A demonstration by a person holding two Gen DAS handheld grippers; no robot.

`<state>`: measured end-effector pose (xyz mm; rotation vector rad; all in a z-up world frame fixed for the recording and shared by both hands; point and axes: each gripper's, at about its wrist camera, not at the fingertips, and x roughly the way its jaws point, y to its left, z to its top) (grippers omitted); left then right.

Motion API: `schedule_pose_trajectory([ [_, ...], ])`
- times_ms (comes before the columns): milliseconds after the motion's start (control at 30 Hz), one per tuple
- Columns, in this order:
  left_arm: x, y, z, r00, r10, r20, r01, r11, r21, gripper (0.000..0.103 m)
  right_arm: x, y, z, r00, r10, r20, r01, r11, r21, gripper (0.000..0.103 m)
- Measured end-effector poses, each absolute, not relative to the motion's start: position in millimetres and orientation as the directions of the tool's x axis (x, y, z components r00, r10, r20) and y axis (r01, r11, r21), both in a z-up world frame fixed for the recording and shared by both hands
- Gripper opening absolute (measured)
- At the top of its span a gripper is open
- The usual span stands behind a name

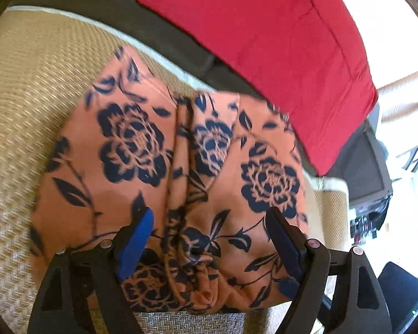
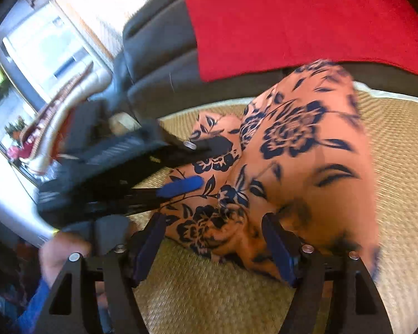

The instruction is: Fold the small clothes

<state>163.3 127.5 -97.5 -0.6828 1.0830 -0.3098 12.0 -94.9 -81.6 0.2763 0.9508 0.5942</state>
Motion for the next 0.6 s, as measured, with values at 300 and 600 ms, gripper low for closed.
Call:
schedule_pose_trajectory([
  [300,175.0,105.0,-114.5,0.382,-0.558,-0.737,-0.144,0.752,-0.644,0.076,-10.1,-159.1,-75.7,0.502,0.568,-0.652,-0.263,0.819,0.511,0.075],
  [600,156.9,102.7,-111.8,0.345,-0.531,-0.773,-0.112,0.795,-0.596,0.021,-10.3,-165.3,-75.1,0.521,0.566,-0.639,-0.242,0.816,0.525,0.075],
])
